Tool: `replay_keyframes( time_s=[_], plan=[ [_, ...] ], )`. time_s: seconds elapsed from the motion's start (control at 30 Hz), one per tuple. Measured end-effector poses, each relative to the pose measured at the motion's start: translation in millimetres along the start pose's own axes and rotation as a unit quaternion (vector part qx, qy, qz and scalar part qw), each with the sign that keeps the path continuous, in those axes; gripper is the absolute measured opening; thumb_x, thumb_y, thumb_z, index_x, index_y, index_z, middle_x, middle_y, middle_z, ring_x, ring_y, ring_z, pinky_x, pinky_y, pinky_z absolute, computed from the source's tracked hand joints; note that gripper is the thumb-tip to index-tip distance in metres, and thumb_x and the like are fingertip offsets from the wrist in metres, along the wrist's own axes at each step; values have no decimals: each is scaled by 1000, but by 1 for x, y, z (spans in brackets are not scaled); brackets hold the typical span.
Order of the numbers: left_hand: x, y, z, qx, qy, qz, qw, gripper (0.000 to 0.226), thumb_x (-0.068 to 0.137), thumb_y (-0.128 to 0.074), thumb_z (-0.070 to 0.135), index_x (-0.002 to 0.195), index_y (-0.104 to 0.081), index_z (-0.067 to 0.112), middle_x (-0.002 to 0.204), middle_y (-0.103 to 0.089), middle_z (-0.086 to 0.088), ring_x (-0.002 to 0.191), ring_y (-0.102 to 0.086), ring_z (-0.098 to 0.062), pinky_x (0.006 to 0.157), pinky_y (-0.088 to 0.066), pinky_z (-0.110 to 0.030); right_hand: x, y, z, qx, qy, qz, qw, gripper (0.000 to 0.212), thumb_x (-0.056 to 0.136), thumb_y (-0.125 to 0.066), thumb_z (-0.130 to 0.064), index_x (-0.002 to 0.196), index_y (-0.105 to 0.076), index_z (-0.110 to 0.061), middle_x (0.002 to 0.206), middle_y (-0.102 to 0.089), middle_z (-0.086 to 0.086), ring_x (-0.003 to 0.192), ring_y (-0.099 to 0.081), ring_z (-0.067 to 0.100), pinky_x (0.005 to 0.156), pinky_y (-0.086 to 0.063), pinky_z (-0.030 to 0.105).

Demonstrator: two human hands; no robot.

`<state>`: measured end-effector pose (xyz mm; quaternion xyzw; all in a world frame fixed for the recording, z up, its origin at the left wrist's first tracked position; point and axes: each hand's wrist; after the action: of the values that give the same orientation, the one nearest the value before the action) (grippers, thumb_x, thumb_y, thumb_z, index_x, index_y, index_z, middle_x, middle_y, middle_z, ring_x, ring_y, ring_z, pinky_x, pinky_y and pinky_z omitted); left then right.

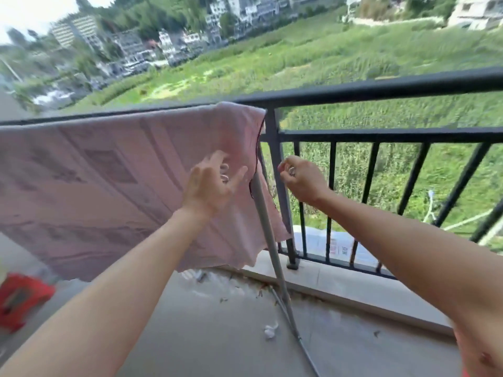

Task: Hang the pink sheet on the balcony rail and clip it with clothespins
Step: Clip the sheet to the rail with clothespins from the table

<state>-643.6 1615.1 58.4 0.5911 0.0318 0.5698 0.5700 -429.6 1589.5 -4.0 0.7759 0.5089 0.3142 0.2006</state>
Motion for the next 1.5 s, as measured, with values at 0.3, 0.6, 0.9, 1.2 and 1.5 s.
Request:
replay_keyframes(
  time_s=[0.3,0.6,0.9,1.2,1.5],
  plan=[
    [2,49,42,125,42,-38,991,46,65,-77,59,81,-59,20,76,-67,10,81,-67,-19,67,-41,-29,32,-1,-58,96,53,-72,991,68,74,-81,-31,133,-47,-32,111,-62,-8,95,-63,14,84,-52,35],
    [-12,100,44,195,-127,-15,972,39,78,-72,16,115,-62,20,111,-57,0,76,-69,-19,61,-55,-39,-18,-9,-64,213,123,-70,967,21,85,-75,-27,69,-72,-15,64,-67,-9,58,-60,-3,55,-43,18],
    [30,158,88,266,-104,-237,929,15,79,-67,43,73,-67,30,73,-60,9,82,-55,-17,64,-33,-28,-110,-31,-84,292,90,-65,950,23,85,-70,-30,86,-69,-7,62,-65,-15,48,-53,-1,49,-41,14],
    [15,175,84,144,-151,-248,946,19,81,-72,32,65,-66,22,58,-52,9,59,-43,-6,61,-32,-26,-167,-62,-122,257,14,139,956,37,79,-72,-55,78,-66,-18,59,-56,-9,49,-41,6,47,-38,31],
    [0,189,127,320,-241,-367,840,54,54,-85,58,100,-62,38,94,-56,12,95,-49,-13,76,-36,-31,-194,-34,-118,248,34,144,957,42,74,-67,-63,75,-71,-21,58,-62,11,54,-53,35,48,-45,51]
  ],
)
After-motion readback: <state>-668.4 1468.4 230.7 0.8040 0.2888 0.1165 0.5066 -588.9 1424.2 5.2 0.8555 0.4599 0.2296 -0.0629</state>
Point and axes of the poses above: each hand's wrist, its own x-axis towards the middle knuckle, its own y-axis out of the back of the hand, z = x × y
